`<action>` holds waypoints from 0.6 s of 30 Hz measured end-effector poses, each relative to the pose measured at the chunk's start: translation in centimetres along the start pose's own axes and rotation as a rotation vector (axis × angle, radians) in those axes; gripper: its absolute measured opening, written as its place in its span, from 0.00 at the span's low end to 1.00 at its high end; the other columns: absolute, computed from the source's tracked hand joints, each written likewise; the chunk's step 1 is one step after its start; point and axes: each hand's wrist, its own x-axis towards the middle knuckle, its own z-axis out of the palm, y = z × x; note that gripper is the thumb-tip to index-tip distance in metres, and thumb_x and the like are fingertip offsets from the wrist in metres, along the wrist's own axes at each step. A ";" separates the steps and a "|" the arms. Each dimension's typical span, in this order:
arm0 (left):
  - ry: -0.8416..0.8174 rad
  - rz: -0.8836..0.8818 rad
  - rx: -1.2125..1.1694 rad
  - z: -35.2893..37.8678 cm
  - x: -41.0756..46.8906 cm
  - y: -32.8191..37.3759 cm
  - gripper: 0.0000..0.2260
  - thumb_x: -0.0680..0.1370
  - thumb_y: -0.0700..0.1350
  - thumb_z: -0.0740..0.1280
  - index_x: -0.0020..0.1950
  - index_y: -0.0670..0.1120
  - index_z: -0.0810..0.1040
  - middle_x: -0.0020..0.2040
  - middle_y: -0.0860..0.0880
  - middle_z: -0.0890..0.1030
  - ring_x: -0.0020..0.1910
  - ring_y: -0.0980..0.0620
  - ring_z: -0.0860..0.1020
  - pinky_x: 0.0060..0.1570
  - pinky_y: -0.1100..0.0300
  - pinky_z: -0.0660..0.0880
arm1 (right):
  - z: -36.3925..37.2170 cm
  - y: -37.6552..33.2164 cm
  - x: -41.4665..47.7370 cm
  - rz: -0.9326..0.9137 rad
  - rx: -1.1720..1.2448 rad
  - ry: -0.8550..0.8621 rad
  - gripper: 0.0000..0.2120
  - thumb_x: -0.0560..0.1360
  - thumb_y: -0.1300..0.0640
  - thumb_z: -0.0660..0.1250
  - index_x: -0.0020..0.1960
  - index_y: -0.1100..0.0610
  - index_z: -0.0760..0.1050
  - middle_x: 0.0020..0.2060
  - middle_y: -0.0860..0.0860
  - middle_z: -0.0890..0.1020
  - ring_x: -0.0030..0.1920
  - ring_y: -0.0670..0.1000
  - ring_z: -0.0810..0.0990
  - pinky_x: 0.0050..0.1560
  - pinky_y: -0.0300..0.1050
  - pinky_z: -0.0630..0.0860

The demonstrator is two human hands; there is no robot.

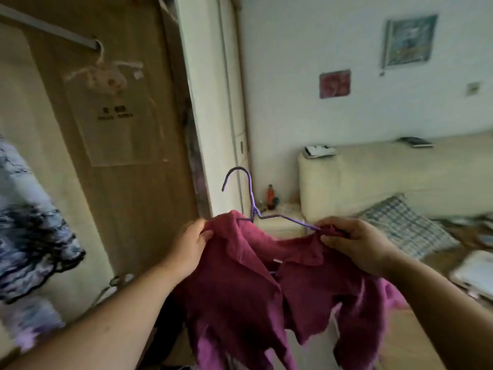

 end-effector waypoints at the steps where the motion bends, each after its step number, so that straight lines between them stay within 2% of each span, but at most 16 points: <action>1: -0.038 0.056 -0.001 0.6 -0.4 0.6 0.04 0.77 0.36 0.64 0.48 0.36 0.76 0.46 0.39 0.79 0.45 0.46 0.75 0.43 0.57 0.65 | 0.3 0.0 -2.4 0.046 0.003 0.022 0.18 0.73 0.58 0.70 0.48 0.33 0.76 0.42 0.40 0.82 0.42 0.38 0.79 0.49 0.37 0.73; 4: -0.167 0.241 0.043 2.6 -1.9 2.5 0.03 0.76 0.37 0.66 0.43 0.38 0.75 0.41 0.40 0.78 0.44 0.41 0.76 0.44 0.48 0.70 | 0.8 -0.4 -9.2 0.188 0.106 0.069 0.13 0.74 0.61 0.69 0.47 0.42 0.80 0.39 0.46 0.83 0.41 0.40 0.77 0.46 0.39 0.73; 7: -0.284 0.407 0.025 5.2 -4.2 4.6 0.06 0.76 0.41 0.67 0.40 0.47 0.75 0.37 0.48 0.75 0.40 0.45 0.75 0.39 0.51 0.68 | 0.4 -0.5 -16.0 0.335 0.198 0.185 0.14 0.73 0.65 0.68 0.44 0.45 0.80 0.34 0.39 0.81 0.37 0.35 0.75 0.40 0.28 0.70; 9: -0.364 0.461 -0.012 7.0 -5.8 5.9 0.02 0.78 0.45 0.66 0.45 0.50 0.77 0.42 0.49 0.77 0.43 0.49 0.74 0.41 0.55 0.66 | -0.2 -0.1 -20.3 0.434 0.223 0.251 0.15 0.73 0.66 0.68 0.45 0.45 0.80 0.34 0.38 0.81 0.36 0.34 0.75 0.41 0.27 0.69; 11: -0.480 0.491 -0.027 9.6 -7.6 7.2 0.06 0.79 0.48 0.63 0.52 0.48 0.78 0.49 0.48 0.79 0.49 0.48 0.76 0.46 0.56 0.69 | -1.0 0.6 -25.2 0.546 0.250 0.335 0.15 0.73 0.67 0.69 0.44 0.45 0.80 0.34 0.38 0.82 0.37 0.36 0.76 0.42 0.28 0.71; 14: -0.626 0.520 -0.071 14.2 -10.9 10.0 0.06 0.79 0.47 0.64 0.51 0.47 0.78 0.48 0.47 0.80 0.49 0.47 0.77 0.46 0.61 0.68 | -2.6 1.7 -32.7 0.704 0.290 0.453 0.13 0.72 0.66 0.69 0.45 0.47 0.82 0.36 0.41 0.83 0.38 0.39 0.79 0.45 0.33 0.74; 18: -0.802 0.552 -0.130 21.7 -16.8 15.7 0.04 0.78 0.46 0.65 0.50 0.47 0.78 0.47 0.46 0.79 0.49 0.46 0.76 0.47 0.55 0.70 | -4.7 3.2 -43.3 0.900 0.234 0.577 0.13 0.72 0.66 0.70 0.48 0.50 0.82 0.35 0.41 0.84 0.37 0.37 0.79 0.43 0.29 0.74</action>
